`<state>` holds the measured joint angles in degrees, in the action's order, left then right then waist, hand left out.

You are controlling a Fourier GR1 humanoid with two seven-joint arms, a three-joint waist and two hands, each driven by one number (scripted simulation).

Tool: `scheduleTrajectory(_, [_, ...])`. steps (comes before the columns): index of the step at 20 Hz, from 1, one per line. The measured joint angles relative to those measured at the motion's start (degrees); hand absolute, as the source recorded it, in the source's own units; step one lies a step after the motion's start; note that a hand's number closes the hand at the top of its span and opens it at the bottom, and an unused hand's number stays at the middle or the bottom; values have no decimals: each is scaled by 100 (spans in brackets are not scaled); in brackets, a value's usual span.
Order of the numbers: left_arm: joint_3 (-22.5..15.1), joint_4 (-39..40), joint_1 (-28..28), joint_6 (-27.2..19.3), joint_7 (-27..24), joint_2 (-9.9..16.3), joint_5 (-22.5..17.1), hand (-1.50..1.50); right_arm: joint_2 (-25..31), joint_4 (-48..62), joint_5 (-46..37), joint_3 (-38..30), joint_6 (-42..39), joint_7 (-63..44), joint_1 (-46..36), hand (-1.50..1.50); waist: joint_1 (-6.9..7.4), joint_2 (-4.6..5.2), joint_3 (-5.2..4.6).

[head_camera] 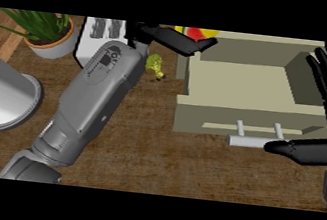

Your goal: Pick up the cup, place it into the drawer and close the drawer

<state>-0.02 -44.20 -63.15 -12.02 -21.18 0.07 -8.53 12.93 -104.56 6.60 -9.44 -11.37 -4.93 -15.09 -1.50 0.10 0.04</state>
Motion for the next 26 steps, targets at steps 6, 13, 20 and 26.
scheduleTrajectory(6, [-418,1115,-973,-600,573,-6,-317,150,11,53,83,-9,-88,85,-79,-150,-165,50,3])
scheduleTrajectory(13, [-1061,2182,-1304,-733,721,-6,-640,150,-52,107,86,129,-89,24,-325,-150,-431,125,6])
scheduleTrajectory(20, [-1760,2646,-1289,-441,954,-8,-803,-150,-84,219,102,261,-142,12,-642,-150,-762,217,9])
scheduleTrajectory(26, [-1966,2576,-1009,-372,668,-7,-1166,-150,-118,220,293,390,-351,15,-724,-150,-950,265,6])
